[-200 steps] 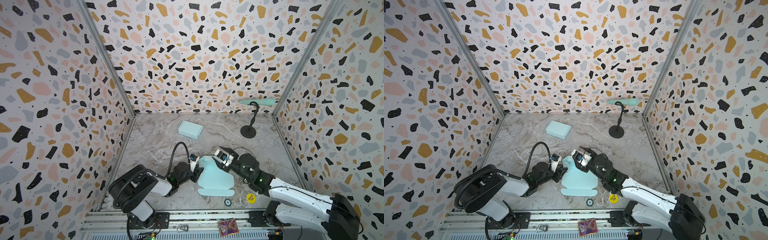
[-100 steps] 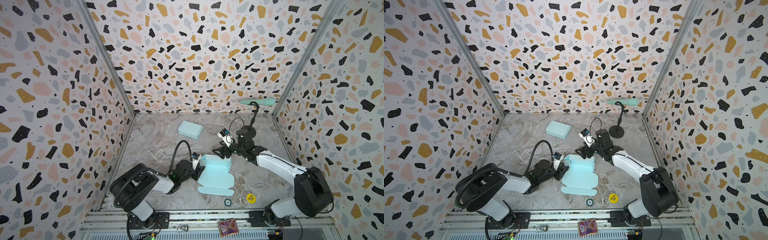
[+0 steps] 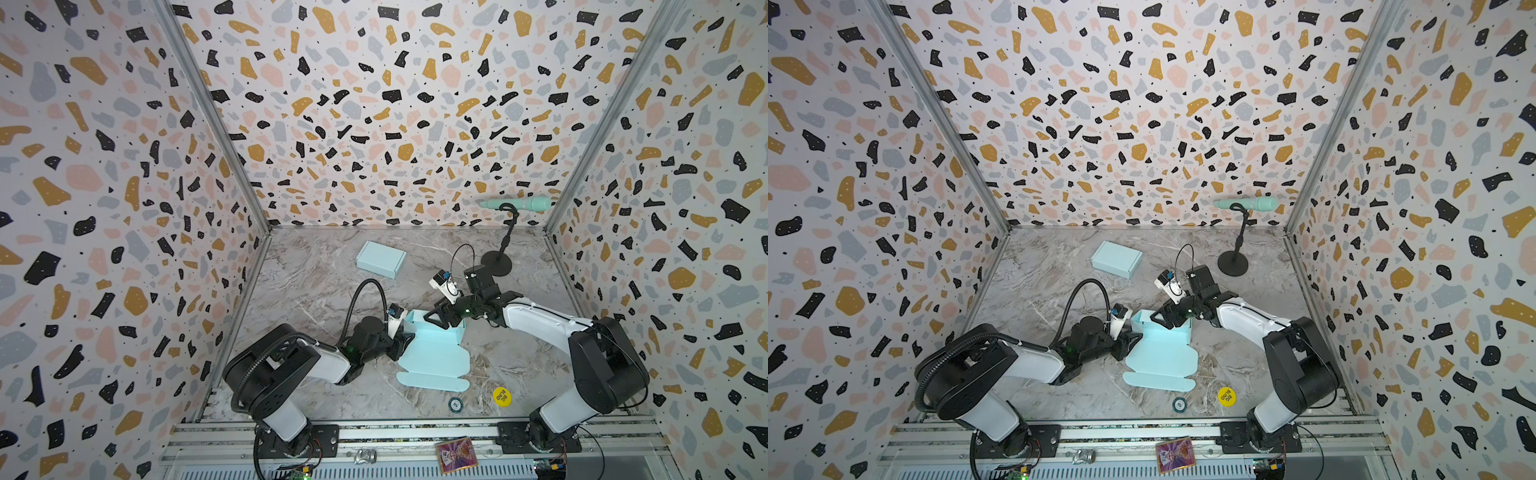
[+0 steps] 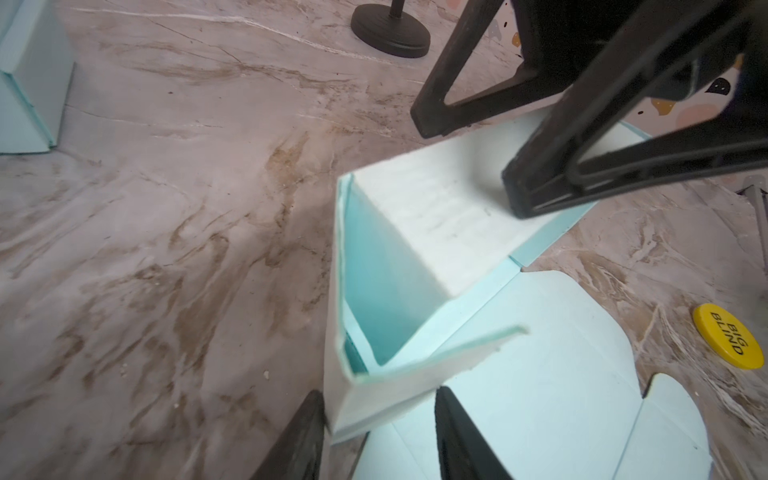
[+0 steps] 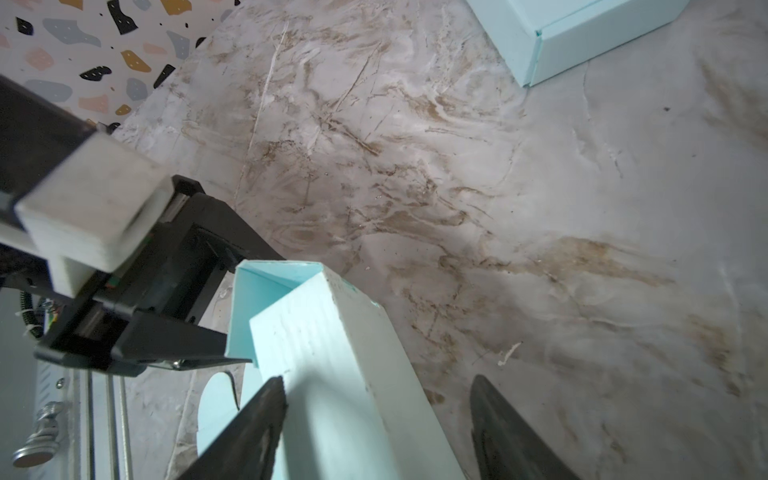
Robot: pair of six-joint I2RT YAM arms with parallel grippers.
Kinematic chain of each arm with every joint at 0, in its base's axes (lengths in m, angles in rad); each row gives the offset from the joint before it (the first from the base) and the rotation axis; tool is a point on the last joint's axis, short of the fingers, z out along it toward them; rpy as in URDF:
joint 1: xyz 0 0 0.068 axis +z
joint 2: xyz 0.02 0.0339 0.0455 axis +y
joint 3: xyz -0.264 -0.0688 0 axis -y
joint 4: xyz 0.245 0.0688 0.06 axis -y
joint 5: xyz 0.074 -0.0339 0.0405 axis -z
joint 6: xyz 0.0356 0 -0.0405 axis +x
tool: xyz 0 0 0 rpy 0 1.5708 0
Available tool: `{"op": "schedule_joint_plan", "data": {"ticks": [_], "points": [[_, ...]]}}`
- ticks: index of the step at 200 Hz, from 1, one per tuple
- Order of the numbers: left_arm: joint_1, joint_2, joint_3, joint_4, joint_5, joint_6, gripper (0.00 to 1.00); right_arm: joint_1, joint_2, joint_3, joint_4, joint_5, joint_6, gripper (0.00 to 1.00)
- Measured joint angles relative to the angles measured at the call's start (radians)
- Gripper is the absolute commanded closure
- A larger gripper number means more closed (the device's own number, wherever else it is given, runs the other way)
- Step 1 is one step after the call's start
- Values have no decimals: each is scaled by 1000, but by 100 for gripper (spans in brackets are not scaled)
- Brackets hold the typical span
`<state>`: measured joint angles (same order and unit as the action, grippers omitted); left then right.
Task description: Fold the paper box
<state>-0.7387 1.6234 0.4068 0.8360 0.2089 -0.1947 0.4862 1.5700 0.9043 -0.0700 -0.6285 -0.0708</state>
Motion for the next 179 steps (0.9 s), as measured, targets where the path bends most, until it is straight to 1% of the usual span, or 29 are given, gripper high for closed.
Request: {"op": "schedule_joint_plan", "data": {"ticks": [39,63,84,103,112,139,179], "points": [[3,21,38,-12,22,10,56,0,4,0,2,-26,-6,41],[3,23,55,-25,21,23,59,0,5,-8,12,-44,-7,44],[3,23,69,-51,14,39,63,0,6,-12,18,-58,-6,46],[3,23,82,-76,3,56,74,0,6,-14,23,-68,-4,49],[4,23,88,-84,-6,64,75,0,6,-16,27,-73,-1,49],[3,23,103,-107,-25,80,76,5,6,-21,41,-79,8,50],[-5,43,117,-97,-67,83,76,44,26,-22,60,-79,26,51]]}}
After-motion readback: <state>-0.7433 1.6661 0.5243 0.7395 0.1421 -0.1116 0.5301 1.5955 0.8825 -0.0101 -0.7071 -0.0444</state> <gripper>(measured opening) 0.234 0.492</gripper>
